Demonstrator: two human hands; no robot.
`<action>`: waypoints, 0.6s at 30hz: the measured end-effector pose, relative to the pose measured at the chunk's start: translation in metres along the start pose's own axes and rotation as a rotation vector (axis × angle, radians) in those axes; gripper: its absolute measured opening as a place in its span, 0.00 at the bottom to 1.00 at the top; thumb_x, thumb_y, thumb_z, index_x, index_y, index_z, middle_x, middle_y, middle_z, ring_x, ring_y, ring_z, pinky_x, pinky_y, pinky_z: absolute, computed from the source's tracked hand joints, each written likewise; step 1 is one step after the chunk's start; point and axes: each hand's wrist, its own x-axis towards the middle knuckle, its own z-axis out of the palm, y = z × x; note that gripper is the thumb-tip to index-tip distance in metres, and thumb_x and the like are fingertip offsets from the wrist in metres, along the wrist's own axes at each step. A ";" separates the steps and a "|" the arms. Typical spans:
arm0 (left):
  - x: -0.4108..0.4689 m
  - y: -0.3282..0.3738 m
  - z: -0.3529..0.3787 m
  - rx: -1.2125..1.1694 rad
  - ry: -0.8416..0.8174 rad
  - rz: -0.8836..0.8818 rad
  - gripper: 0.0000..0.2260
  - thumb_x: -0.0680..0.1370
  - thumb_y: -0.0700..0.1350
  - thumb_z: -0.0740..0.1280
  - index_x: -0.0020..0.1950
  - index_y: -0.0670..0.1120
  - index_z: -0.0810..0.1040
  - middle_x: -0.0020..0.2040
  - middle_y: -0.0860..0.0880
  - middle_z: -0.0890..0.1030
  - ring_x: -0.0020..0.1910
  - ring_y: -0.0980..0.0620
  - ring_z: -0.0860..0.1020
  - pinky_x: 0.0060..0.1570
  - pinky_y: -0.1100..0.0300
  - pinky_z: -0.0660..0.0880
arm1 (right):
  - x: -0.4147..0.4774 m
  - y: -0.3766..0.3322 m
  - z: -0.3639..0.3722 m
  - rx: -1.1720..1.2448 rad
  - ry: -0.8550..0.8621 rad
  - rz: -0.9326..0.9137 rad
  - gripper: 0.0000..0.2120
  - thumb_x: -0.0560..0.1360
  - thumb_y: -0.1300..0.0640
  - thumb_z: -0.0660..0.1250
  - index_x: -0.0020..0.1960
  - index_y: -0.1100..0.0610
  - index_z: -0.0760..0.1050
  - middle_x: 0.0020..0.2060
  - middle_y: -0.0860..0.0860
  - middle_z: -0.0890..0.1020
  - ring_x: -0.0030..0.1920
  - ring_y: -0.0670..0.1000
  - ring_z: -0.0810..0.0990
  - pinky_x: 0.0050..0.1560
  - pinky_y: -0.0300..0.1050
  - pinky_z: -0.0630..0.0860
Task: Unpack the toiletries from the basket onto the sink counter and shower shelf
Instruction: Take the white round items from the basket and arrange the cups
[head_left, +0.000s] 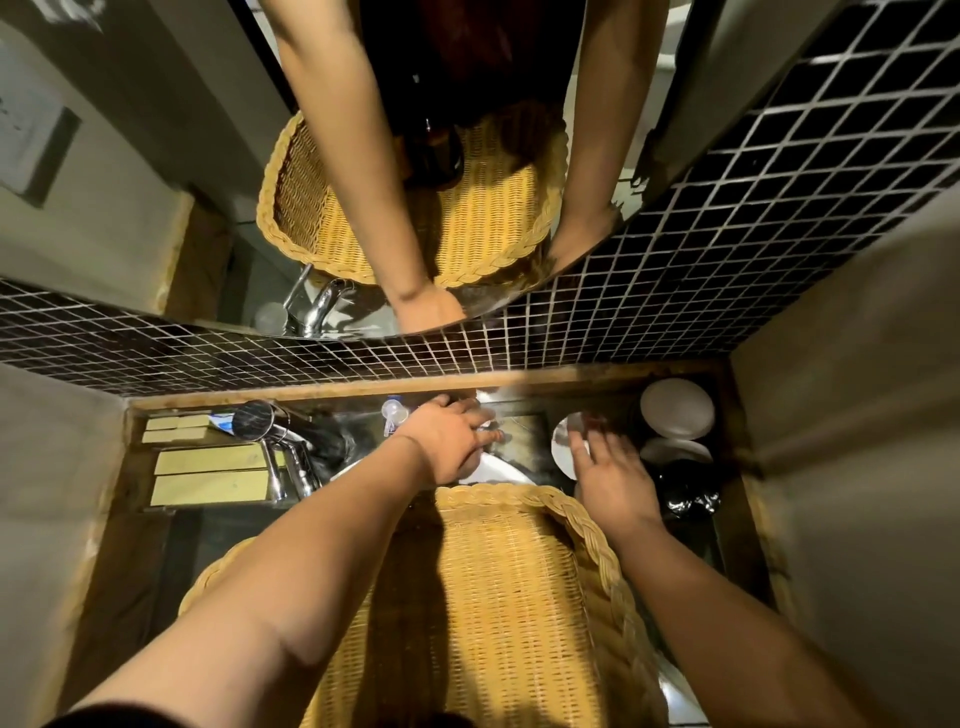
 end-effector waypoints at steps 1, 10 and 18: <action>-0.002 0.001 -0.002 -0.005 0.000 -0.005 0.24 0.83 0.56 0.51 0.79 0.57 0.60 0.80 0.48 0.62 0.77 0.42 0.60 0.72 0.46 0.56 | -0.002 0.001 0.000 -0.003 -0.006 0.004 0.35 0.79 0.53 0.56 0.81 0.56 0.44 0.79 0.55 0.53 0.79 0.56 0.49 0.77 0.51 0.47; -0.035 0.017 -0.033 0.019 0.113 -0.145 0.25 0.83 0.60 0.48 0.80 0.57 0.57 0.77 0.47 0.66 0.69 0.43 0.70 0.65 0.47 0.67 | -0.031 0.016 -0.033 -0.033 0.085 -0.050 0.34 0.81 0.49 0.56 0.81 0.58 0.46 0.80 0.54 0.49 0.79 0.54 0.46 0.78 0.50 0.42; -0.087 0.061 -0.087 0.070 0.250 -0.197 0.26 0.83 0.62 0.49 0.80 0.57 0.57 0.79 0.49 0.63 0.73 0.44 0.66 0.70 0.46 0.63 | -0.085 0.005 -0.092 -0.131 0.105 -0.071 0.32 0.82 0.51 0.52 0.81 0.58 0.44 0.80 0.55 0.46 0.80 0.54 0.43 0.78 0.53 0.42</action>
